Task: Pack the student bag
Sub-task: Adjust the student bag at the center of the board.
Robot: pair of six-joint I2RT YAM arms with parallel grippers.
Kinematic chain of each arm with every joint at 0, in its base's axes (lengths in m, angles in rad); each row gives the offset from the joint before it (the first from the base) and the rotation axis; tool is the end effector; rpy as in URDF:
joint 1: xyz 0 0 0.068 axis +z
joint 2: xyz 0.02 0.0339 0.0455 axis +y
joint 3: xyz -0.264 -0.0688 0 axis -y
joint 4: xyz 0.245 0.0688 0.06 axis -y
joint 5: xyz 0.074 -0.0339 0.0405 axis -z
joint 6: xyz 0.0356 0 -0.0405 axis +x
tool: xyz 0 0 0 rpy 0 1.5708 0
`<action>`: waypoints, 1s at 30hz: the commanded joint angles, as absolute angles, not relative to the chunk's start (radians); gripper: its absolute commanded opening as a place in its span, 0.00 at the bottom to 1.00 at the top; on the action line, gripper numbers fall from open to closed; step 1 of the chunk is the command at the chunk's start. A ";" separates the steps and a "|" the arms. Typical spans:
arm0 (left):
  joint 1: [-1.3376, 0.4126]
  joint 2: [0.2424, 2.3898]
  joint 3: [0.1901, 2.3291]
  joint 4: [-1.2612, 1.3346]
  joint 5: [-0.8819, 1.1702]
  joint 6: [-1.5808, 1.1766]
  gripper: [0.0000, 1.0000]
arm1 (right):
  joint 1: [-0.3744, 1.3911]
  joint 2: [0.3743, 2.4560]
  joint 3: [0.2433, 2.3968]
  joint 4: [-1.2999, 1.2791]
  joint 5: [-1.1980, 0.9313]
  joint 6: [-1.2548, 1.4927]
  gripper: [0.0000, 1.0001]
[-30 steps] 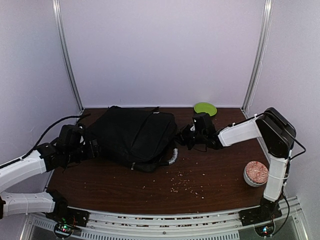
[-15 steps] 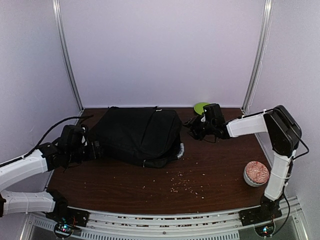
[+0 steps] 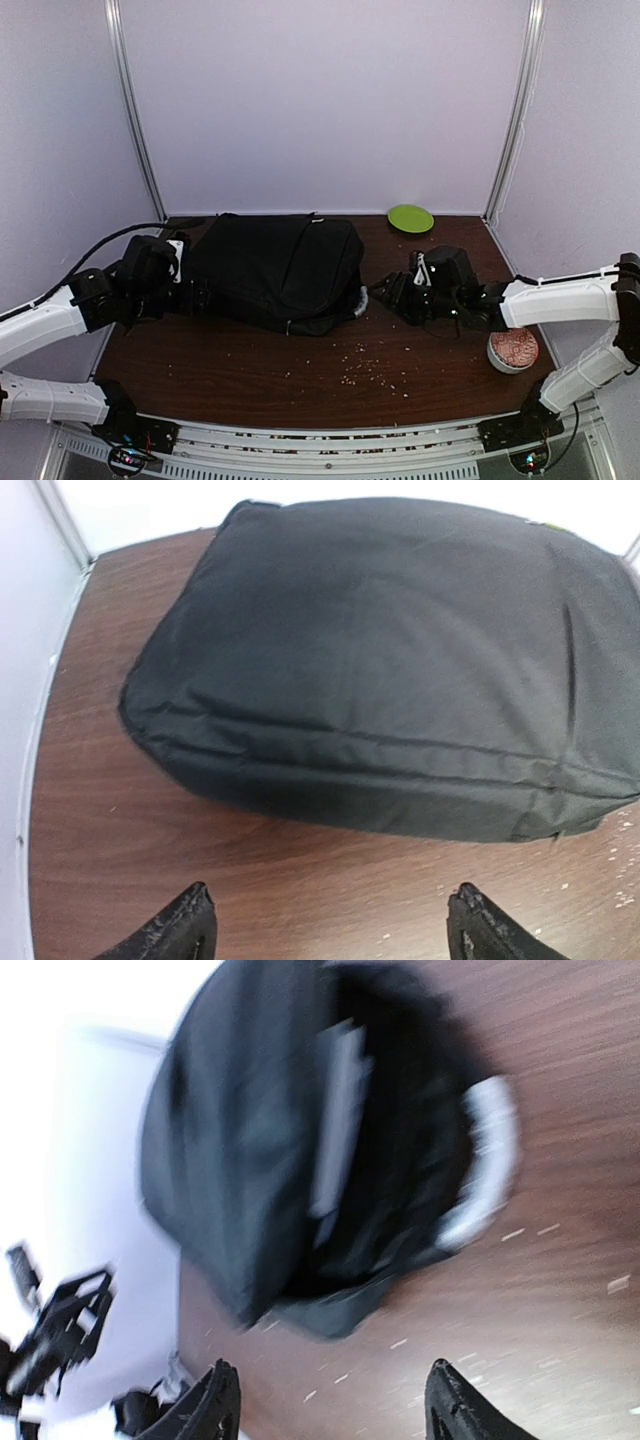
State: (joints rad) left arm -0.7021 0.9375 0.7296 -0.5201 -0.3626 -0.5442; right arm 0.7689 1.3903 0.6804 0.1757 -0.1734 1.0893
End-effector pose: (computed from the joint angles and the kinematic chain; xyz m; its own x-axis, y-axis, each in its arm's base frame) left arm 0.1578 -0.1169 0.2631 -0.6426 -0.0905 -0.7609 0.0806 0.9795 -0.1846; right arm 0.2051 0.2070 0.2035 -0.8711 0.3719 -0.3207 -0.0423 0.5938 0.8035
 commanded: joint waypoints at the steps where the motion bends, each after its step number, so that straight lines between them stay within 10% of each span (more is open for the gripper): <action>1: -0.704 0.905 0.708 -0.543 -0.420 -0.578 0.82 | 0.910 1.380 0.674 0.349 -0.124 1.136 0.63; 22: -0.704 0.812 0.644 -0.550 -0.405 -0.619 0.81 | 0.949 1.731 0.932 0.341 -0.150 1.329 0.36; 30: -0.704 0.826 0.659 -0.536 -0.402 -0.589 0.81 | 0.949 1.725 0.934 0.249 -0.153 1.305 0.59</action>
